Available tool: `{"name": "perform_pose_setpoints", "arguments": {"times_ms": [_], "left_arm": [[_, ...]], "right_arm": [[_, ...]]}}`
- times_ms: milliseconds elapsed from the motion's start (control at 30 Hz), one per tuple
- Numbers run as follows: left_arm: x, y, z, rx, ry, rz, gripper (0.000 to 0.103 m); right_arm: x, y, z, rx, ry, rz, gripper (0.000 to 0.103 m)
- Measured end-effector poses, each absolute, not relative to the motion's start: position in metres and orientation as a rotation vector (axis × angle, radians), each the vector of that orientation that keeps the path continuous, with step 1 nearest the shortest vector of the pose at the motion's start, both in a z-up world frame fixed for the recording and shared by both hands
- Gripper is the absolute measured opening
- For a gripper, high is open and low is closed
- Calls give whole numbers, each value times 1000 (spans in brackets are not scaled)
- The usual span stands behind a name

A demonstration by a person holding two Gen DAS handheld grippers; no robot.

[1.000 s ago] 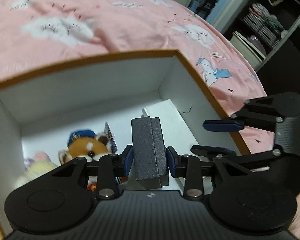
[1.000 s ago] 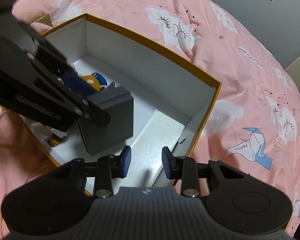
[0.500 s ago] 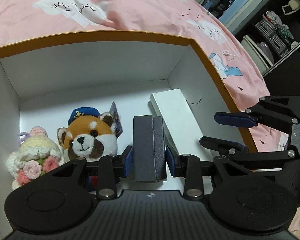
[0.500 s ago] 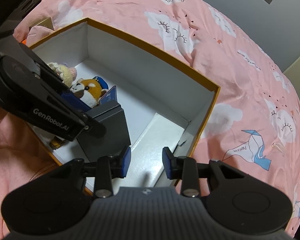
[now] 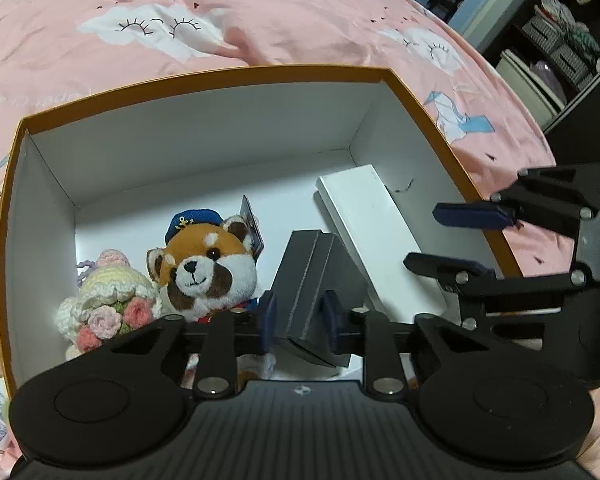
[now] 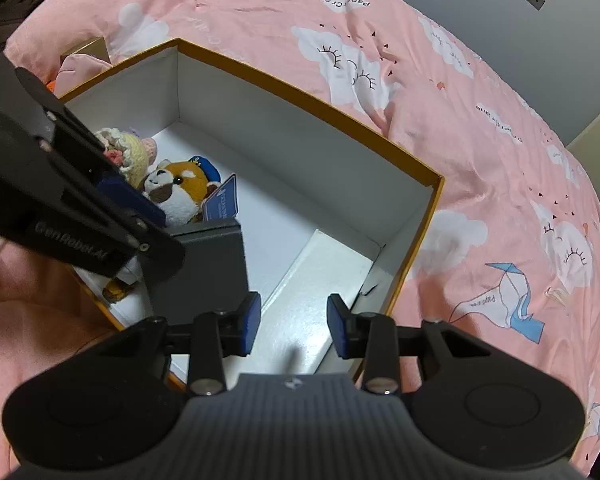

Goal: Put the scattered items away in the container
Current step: 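Carry the dark grey box with the left tool into the box, then open the left tool to release the dark grey box inside the box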

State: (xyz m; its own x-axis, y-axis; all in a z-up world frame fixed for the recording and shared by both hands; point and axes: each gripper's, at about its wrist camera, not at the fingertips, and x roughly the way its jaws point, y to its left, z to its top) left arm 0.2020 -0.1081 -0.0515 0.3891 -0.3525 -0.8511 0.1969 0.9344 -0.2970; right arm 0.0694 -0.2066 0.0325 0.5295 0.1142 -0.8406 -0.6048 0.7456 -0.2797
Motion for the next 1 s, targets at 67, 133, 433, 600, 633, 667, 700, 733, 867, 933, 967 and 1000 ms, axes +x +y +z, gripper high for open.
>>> {"name": "perform_pose_setpoints", "arguments": {"times_ms": [67, 133, 433, 600, 633, 667, 700, 733, 867, 933, 967, 1000], "left_arm": [[203, -108, -53, -151, 1117, -354, 23], [206, -102, -56, -193, 1132, -355, 23], [215, -87, -72, -362, 1256, -353, 23], [217, -83, -86, -427, 1295, -345, 27], [217, -85, -87, -419, 1291, -341, 28], [216, -87, -88, -409, 1289, -339, 29], [216, -89, -90, -406, 1292, -339, 30], [216, -90, -91, -409, 1299, -340, 30], [220, -91, -107, -468, 1368, -366, 26], [222, -92, -108, -475, 1376, -365, 26], [222, -92, -108, -473, 1376, -366, 26], [221, -92, -107, -467, 1372, -370, 26]], "right_arm": [[70, -206, 33, -605, 923, 463, 39], [70, -205, 33, -608, 924, 464, 39], [72, -203, 32, -613, 938, 455, 39], [71, -203, 32, -613, 937, 459, 39], [71, -203, 32, -613, 938, 460, 39], [71, -203, 31, -614, 940, 460, 39], [71, -203, 31, -615, 942, 460, 39], [72, -202, 30, -615, 944, 459, 39], [73, -201, 30, -621, 948, 465, 39], [75, -200, 29, -630, 953, 472, 35], [75, -199, 29, -630, 959, 477, 35], [76, -197, 28, -630, 966, 486, 33]]}}
